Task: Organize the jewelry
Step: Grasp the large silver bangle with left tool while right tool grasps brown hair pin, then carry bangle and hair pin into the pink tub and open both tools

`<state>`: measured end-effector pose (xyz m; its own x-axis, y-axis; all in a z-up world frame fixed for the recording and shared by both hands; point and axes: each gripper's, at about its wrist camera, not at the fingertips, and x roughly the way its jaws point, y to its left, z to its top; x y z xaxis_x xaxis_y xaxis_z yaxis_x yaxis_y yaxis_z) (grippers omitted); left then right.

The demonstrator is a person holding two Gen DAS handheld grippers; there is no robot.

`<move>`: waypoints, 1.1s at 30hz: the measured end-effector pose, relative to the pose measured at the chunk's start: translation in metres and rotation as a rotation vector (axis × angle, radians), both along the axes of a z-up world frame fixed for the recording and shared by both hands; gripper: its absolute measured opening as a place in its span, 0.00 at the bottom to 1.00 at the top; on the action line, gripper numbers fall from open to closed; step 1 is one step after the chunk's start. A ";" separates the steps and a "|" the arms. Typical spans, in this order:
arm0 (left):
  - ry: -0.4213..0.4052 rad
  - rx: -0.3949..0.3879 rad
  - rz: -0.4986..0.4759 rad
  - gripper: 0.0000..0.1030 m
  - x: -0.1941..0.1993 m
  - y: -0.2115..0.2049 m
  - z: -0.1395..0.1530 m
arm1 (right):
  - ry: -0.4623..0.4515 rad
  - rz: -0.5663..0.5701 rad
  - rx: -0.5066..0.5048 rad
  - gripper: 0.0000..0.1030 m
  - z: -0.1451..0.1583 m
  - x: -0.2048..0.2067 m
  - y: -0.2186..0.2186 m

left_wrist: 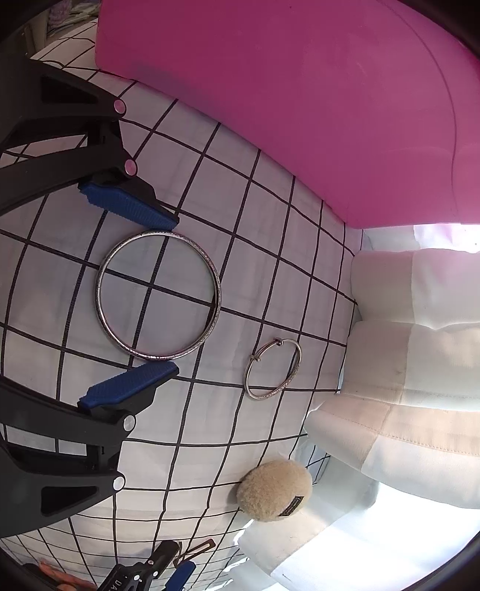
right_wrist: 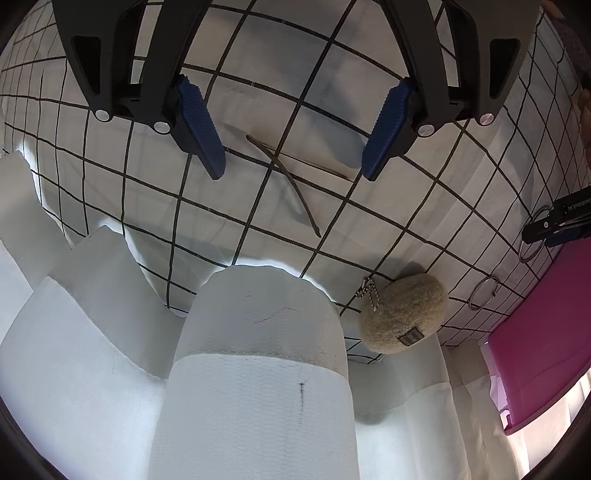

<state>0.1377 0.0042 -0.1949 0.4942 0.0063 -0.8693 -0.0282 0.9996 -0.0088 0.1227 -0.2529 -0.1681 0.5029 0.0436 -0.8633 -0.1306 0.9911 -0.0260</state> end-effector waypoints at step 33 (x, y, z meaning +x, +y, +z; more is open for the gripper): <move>-0.060 -0.081 -0.090 0.68 -0.048 -0.008 0.051 | -0.072 -0.051 0.147 0.06 0.049 -0.040 0.010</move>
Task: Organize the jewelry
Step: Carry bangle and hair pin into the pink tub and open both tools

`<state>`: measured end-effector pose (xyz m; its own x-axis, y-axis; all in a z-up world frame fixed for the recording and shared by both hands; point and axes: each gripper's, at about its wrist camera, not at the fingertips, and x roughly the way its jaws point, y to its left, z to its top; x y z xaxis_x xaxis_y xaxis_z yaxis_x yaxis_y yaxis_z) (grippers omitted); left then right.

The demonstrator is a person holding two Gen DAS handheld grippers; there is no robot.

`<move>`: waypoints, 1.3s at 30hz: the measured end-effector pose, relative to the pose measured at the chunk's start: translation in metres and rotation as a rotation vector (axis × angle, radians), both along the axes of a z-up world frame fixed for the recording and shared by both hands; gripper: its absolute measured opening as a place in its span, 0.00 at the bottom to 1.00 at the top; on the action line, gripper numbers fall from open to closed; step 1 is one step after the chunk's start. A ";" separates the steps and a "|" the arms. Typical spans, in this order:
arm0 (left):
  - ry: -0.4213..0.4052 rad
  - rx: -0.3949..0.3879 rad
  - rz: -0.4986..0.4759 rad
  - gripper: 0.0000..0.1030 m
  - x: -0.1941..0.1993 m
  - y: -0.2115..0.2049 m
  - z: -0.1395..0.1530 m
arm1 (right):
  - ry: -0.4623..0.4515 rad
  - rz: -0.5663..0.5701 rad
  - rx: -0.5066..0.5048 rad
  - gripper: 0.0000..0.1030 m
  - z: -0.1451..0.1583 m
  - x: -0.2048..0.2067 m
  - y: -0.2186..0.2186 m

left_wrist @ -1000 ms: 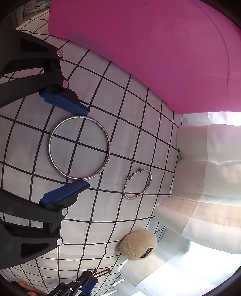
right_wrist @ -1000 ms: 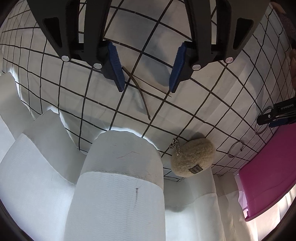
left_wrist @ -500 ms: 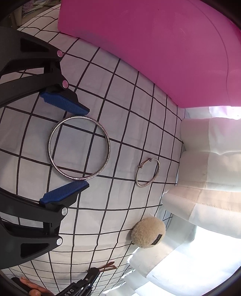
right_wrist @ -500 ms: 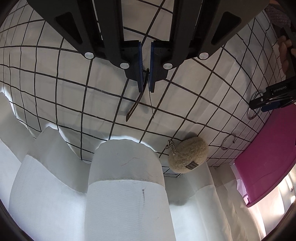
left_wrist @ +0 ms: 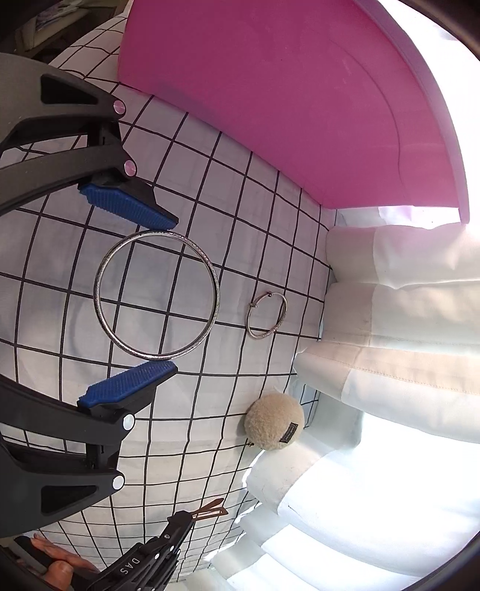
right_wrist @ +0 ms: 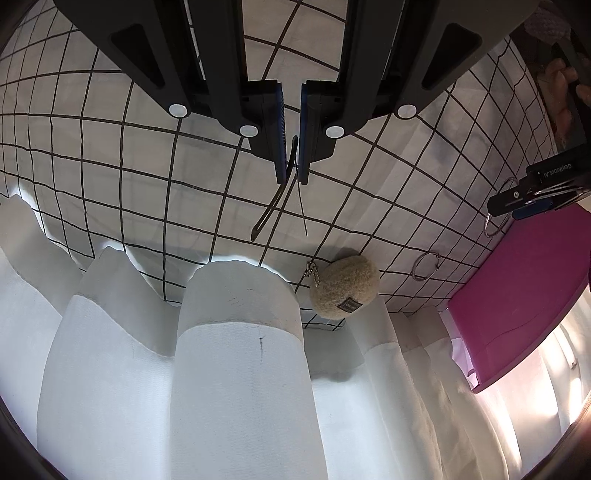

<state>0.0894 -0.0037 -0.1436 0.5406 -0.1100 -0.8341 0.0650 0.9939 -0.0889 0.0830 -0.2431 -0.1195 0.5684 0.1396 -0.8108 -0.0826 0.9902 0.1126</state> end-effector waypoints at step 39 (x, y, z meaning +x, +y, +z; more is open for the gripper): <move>-0.334 0.030 0.235 0.68 0.009 0.191 0.193 | -0.318 0.458 0.066 0.06 0.195 0.099 0.273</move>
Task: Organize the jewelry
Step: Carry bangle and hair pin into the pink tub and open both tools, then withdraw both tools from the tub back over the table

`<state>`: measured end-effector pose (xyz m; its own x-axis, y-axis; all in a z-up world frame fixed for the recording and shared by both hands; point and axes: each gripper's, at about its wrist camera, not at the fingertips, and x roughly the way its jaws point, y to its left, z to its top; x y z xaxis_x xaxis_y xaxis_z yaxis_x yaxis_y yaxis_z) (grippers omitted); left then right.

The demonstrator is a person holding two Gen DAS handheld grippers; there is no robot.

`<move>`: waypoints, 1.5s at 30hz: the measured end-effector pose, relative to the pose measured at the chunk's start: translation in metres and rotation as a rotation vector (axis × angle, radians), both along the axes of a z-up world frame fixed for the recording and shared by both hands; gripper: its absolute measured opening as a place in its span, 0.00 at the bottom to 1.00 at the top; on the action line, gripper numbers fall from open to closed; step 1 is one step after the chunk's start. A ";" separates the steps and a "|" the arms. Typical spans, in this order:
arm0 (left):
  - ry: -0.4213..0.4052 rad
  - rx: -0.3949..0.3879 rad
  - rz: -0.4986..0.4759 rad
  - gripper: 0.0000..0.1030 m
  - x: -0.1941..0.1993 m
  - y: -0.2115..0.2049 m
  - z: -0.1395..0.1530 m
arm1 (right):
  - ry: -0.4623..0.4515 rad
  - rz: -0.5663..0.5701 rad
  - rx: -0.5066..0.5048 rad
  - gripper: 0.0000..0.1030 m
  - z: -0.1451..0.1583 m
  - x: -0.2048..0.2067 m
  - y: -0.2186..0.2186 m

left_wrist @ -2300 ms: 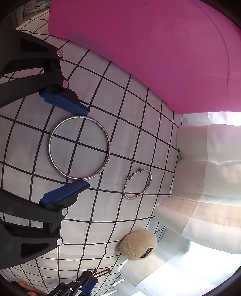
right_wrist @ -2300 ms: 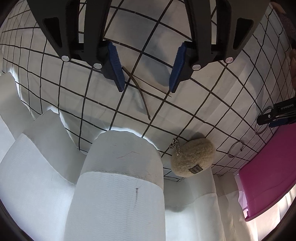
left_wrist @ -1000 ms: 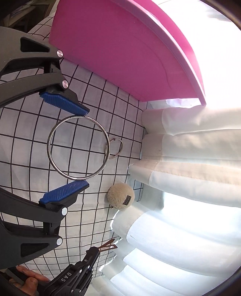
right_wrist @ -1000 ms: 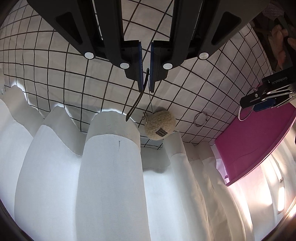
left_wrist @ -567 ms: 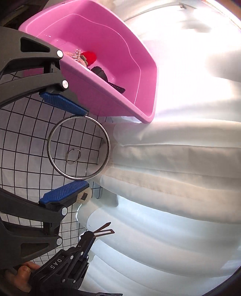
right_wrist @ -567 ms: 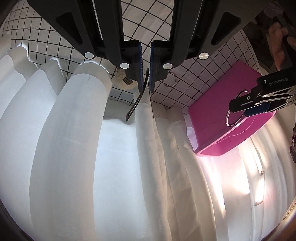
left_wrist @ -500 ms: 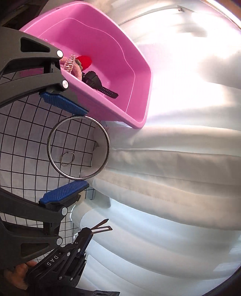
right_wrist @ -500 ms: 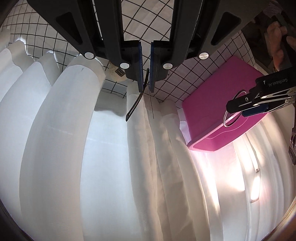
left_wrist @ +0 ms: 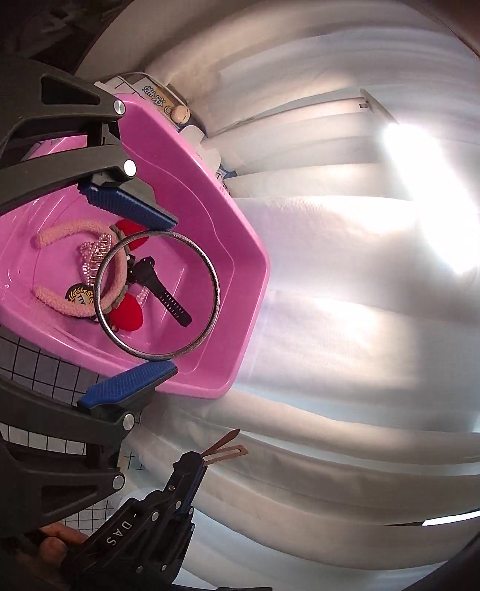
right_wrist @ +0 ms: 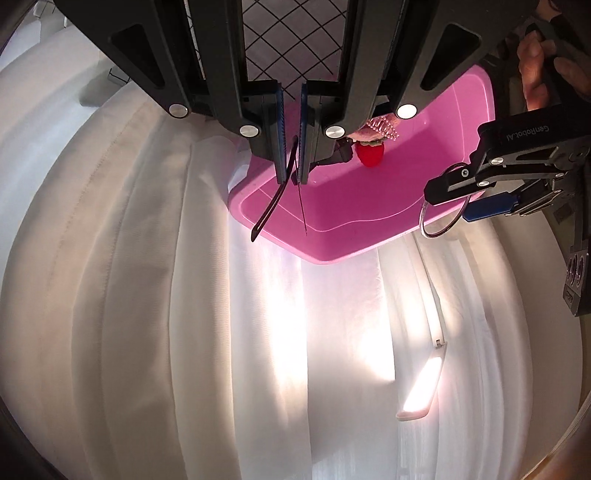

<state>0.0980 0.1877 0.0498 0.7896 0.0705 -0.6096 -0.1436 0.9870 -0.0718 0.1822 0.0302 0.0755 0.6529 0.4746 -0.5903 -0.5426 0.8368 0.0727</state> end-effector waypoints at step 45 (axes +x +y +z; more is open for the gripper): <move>0.220 -0.124 0.124 0.86 0.030 0.099 -0.065 | 0.258 -0.033 -0.124 0.52 -0.060 0.070 0.114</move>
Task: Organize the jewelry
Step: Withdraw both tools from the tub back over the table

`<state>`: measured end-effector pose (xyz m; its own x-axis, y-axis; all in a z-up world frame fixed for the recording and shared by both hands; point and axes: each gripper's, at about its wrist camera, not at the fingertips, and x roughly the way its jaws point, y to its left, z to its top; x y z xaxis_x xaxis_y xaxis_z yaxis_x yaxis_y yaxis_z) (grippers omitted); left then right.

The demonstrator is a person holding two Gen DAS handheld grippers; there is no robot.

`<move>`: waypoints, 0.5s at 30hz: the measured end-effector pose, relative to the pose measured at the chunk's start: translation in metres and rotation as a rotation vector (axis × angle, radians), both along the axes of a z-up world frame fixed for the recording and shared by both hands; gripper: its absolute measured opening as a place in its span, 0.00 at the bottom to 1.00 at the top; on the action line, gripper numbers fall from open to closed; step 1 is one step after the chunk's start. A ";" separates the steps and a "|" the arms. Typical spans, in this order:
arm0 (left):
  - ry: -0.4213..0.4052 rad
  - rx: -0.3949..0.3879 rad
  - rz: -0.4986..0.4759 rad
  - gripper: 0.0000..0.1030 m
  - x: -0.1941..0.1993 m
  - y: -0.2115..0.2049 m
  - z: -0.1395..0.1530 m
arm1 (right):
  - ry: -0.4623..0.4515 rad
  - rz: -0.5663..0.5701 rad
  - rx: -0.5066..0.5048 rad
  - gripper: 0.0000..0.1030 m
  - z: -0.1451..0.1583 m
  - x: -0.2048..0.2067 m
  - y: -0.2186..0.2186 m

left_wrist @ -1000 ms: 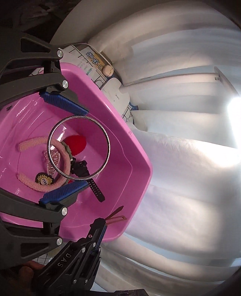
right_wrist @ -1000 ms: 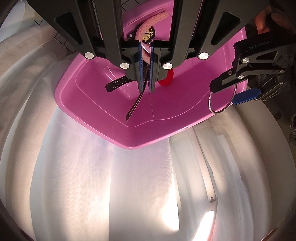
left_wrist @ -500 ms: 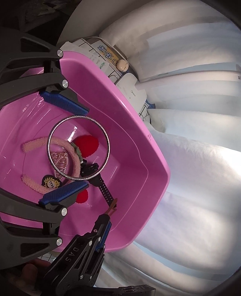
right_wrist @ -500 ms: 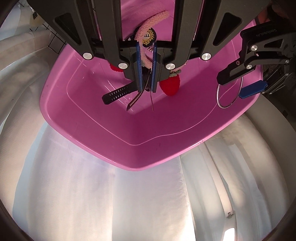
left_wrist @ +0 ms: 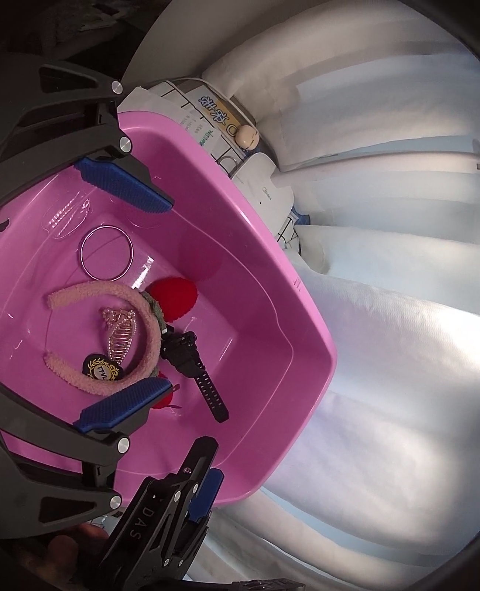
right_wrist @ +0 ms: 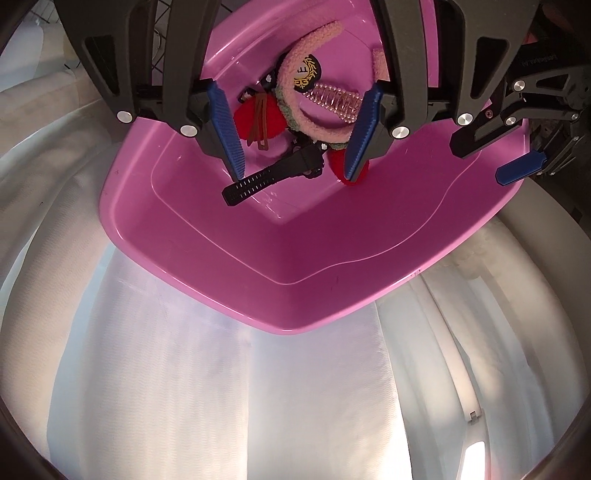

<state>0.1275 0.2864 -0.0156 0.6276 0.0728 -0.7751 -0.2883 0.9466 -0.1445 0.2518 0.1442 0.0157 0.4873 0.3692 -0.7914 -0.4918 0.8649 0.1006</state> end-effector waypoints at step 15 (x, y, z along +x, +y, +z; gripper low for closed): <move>0.013 0.010 0.026 0.87 -0.015 -0.010 0.011 | -0.012 -0.041 0.023 0.57 0.007 -0.009 -0.017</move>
